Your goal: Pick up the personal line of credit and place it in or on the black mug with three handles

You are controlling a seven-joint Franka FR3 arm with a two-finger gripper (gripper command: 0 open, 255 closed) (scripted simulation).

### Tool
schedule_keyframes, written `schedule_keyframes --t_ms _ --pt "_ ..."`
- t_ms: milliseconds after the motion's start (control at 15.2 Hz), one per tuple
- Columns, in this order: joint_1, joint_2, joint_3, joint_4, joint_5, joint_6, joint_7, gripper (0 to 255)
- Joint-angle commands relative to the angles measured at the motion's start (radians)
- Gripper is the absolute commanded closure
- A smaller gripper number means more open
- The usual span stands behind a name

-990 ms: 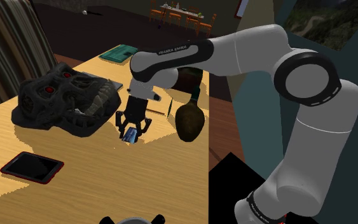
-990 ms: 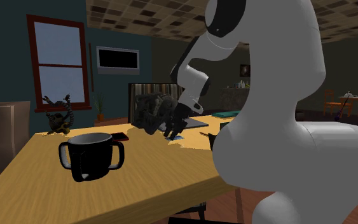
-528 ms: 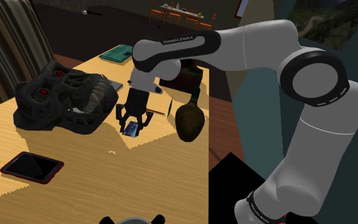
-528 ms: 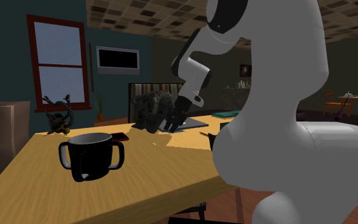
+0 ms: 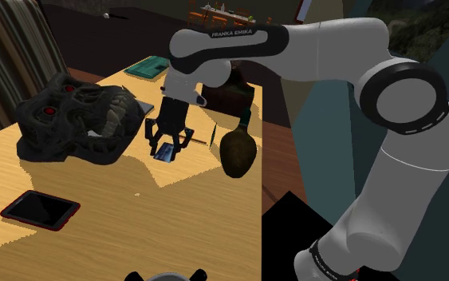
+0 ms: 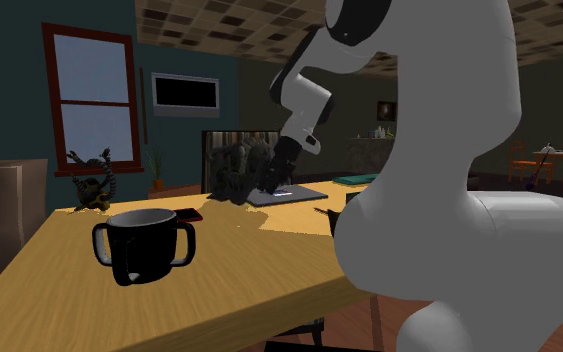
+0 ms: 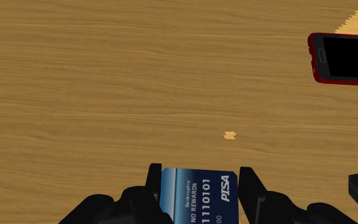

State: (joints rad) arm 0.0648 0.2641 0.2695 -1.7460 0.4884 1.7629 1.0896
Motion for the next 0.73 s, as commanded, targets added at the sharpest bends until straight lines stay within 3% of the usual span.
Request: schedule_keyframes --t_ms 0,660 --pt "-0.001 -0.005 0.000 0.025 -0.001 -0.022 0.010 255" --pt "-0.007 -0.029 0.001 0.123 -0.002 -0.131 0.062 255"
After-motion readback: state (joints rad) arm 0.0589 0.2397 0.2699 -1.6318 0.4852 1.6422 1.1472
